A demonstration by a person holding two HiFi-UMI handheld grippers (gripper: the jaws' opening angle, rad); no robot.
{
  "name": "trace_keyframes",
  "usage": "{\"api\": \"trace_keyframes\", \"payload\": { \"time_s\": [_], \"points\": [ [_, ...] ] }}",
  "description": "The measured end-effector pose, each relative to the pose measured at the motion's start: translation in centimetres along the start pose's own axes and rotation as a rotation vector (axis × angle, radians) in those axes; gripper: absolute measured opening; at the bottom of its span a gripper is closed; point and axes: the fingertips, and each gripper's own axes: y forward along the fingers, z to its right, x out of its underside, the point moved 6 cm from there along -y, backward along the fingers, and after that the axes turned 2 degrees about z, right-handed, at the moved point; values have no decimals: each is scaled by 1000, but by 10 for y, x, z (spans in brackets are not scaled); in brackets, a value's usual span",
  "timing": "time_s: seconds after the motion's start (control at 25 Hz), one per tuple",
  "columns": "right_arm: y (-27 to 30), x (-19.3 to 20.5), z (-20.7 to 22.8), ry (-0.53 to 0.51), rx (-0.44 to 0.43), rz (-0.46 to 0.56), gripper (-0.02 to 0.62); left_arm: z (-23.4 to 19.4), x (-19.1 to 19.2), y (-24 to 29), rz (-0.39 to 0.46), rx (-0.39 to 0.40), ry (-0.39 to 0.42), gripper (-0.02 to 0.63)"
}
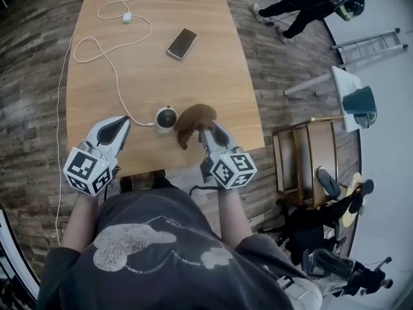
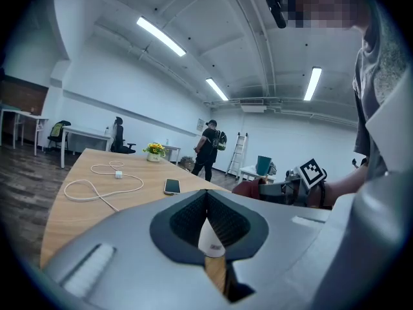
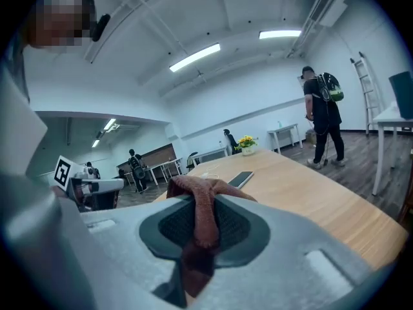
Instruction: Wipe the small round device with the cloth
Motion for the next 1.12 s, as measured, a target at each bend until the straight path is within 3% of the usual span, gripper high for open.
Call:
{"api": "trace_keyframes", "payload": {
  "time_s": [0.2, 0.6, 0.84, 1.12],
  "points": [
    [29, -17, 9, -14, -19, 15, 55, -3, -3, -4, 18, -41, 2, 18],
    [78, 27, -6, 26, -147, -129, 55, -9, -4, -14, 37, -121, -10, 18],
    [84, 54, 8, 45, -127, -238, 55, -9, 1, -17, 28, -151, -21, 18],
    [86, 78, 11, -48, -135, -347, 54, -10, 5, -16, 15, -168, -34, 18]
  ]
}}
